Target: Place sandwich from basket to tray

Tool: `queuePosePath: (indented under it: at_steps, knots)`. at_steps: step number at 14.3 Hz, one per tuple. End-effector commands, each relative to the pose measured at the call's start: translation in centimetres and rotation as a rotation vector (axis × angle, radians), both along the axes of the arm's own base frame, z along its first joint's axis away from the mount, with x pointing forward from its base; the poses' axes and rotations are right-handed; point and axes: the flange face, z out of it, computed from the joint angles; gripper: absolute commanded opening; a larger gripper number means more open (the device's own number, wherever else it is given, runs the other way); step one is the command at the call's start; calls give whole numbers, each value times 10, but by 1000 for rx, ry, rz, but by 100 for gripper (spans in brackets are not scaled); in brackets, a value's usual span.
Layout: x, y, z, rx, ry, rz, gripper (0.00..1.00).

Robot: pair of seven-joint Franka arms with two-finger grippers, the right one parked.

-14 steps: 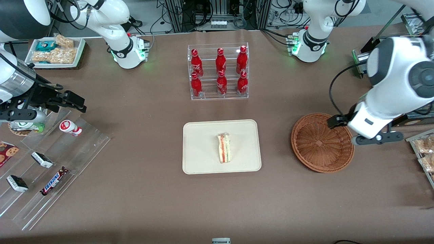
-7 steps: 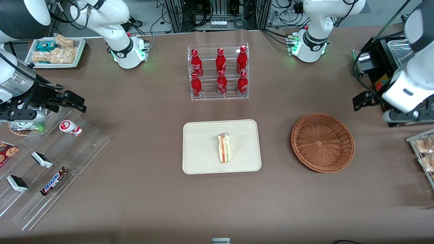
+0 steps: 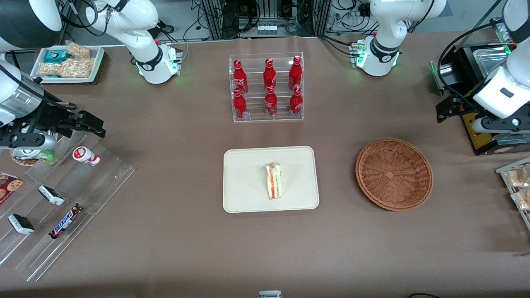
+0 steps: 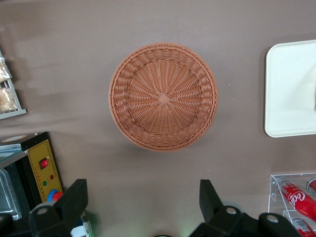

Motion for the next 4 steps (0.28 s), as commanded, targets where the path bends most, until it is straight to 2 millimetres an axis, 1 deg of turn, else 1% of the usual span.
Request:
queuePosePath:
  at_steps: [1, 4]
  knots:
    - [1, 0, 0, -14, -18, -16, 100]
    - [5, -9, -4, -16, -29, -33, 100]
